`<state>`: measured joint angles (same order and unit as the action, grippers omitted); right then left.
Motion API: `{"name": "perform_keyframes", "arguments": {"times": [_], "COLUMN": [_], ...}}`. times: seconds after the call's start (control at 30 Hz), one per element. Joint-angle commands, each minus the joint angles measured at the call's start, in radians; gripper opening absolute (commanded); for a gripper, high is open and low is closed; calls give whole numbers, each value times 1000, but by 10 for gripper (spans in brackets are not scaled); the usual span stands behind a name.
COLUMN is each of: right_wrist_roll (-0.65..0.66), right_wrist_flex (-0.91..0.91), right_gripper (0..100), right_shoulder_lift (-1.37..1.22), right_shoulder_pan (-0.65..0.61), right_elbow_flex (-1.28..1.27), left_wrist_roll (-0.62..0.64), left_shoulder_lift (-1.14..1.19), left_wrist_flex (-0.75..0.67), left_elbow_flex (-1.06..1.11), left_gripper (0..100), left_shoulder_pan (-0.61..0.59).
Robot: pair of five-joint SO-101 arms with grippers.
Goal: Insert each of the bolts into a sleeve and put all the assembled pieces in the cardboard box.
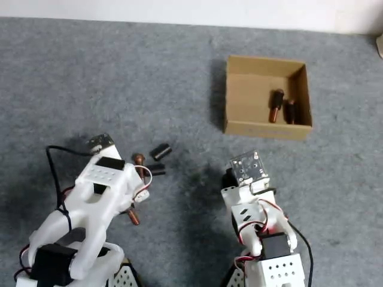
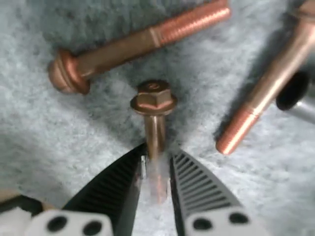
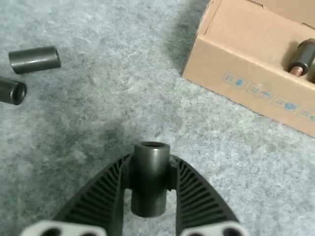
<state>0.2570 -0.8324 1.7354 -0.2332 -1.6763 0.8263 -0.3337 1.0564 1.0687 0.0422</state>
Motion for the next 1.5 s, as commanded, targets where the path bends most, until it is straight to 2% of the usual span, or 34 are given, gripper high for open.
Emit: {"name": "perform_keyframes", "arguments": {"times": [0.0,0.2,0.43,0.57,0.7,0.8,0.97,1.13,1.2,1.33,1.47], "right_wrist_roll": [-2,-2,-2,-2,-2,-2,-3,-9,-12,-64,-71], "right_wrist_flex": [35,35,35,35,35,35,33,35,36,36,81], "right_gripper": [5,5,5,5,5,5,5,5,5,5,5], "right_shoulder_lift": [-4,-4,-4,-4,-4,-4,-4,-2,-2,-2,-2], "right_shoulder_pan": [12,12,12,12,12,12,12,7,2,-51,-148], "right_elbow_flex": [-59,-59,-59,-59,-58,-58,-53,-51,-50,-50,-50], "left_wrist_roll": [-121,-450,-715,-786,-786,-784,-793,-964,-985,-964,-772], "left_shoulder_lift": [1,-1,-185,-363,-503,-576,-774,-1147,-1296,-1437,-1414], "left_wrist_flex": [0,8,91,91,91,71,-120,-377,-457,-516,-609], "left_elbow_flex": [-45,-206,-519,-618,-634,-568,-285,73,174,266,283], "left_gripper": [5,5,5,5,6,6,5,5,5,5,6], "left_shoulder_pan": [-13,-13,61,142,188,185,209,332,369,412,423]}}
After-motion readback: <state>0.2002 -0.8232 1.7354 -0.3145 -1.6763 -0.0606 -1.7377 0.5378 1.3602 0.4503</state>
